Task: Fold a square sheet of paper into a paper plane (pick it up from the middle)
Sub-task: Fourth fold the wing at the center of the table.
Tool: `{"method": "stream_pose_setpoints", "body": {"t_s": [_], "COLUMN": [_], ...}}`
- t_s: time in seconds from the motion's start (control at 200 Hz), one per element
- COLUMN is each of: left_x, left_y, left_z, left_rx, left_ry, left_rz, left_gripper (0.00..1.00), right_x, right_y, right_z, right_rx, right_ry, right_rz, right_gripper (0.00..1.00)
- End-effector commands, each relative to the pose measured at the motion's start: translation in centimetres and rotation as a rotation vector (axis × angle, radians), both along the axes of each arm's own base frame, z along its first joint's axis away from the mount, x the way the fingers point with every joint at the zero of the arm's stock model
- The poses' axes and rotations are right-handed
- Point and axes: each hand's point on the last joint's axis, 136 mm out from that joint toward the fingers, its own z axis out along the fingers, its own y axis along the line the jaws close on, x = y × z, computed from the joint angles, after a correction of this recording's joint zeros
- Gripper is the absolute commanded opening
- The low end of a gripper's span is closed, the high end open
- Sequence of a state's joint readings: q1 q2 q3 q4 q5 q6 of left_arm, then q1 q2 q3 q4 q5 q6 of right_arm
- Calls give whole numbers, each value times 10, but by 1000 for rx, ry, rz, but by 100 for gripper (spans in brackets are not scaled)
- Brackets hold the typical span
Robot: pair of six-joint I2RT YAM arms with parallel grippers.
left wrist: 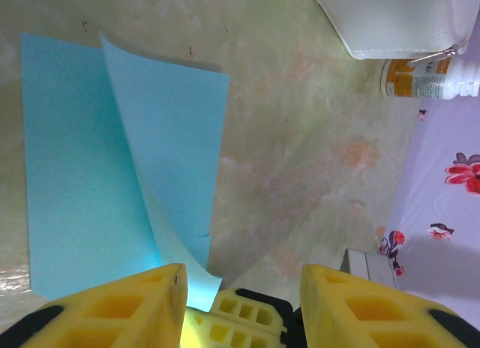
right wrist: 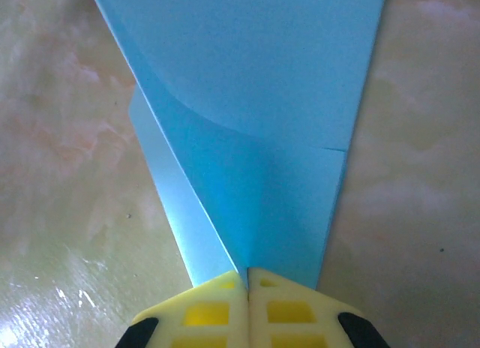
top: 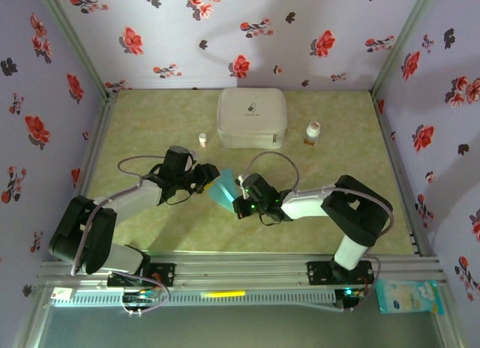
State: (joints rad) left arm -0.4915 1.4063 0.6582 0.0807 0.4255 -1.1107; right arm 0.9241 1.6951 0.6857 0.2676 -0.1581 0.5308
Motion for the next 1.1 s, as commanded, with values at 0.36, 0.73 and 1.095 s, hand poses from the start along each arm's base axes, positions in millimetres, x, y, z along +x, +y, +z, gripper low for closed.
{"method": "stream_pose_setpoints", "body": {"t_s": [0.36, 0.73, 1.095], "left_x": [-4, -2, 9], "left_y": [9, 4, -10], "left_z": [-5, -29, -58], "left_rx": [19, 36, 33], "left_ry": [-8, 31, 80], "left_rz": [5, -26, -61], "left_gripper": [37, 9, 3], "right_x": [3, 4, 5], "right_y": [-3, -9, -11], "right_z": [-3, -4, -6], "right_rx": [160, 205, 197], "right_ry": [161, 171, 172], "right_rz": [-125, -163, -168], "right_gripper": [0, 0, 0]}}
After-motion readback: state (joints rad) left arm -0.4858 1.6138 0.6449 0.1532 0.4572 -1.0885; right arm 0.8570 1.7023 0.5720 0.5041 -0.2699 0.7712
